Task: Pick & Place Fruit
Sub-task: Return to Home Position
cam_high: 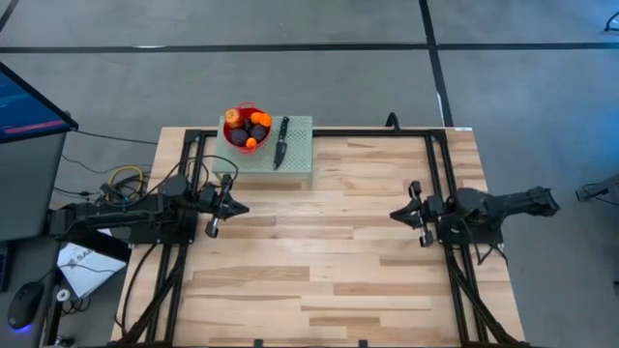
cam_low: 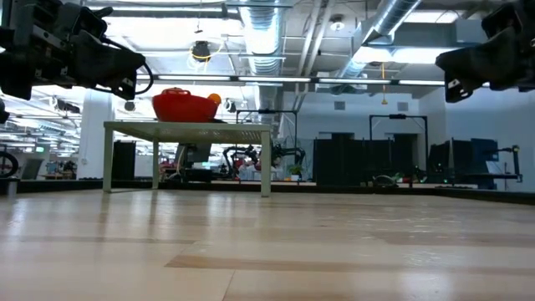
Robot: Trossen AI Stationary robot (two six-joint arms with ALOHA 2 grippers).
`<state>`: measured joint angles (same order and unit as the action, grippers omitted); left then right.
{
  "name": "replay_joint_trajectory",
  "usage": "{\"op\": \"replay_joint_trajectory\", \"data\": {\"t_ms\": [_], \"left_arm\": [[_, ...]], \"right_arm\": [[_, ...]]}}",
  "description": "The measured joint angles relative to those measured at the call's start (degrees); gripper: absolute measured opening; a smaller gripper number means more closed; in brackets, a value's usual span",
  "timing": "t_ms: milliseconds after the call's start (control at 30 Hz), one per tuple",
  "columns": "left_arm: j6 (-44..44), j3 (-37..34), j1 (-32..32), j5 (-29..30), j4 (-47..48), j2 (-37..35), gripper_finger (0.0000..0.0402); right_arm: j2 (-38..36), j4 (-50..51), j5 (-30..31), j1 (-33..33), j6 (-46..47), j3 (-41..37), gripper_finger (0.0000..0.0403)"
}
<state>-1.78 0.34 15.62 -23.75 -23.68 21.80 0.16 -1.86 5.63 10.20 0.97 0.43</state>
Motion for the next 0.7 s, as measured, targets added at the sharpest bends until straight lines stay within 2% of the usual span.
{"op": "replay_joint_trajectory", "data": {"t_ms": [700], "left_arm": [[0.0,0.0,0.0,0.17,-0.36,0.0,0.0008]], "right_arm": [[0.92,0.12,-0.07,-0.13,0.53,-0.07,0.0021]]}}
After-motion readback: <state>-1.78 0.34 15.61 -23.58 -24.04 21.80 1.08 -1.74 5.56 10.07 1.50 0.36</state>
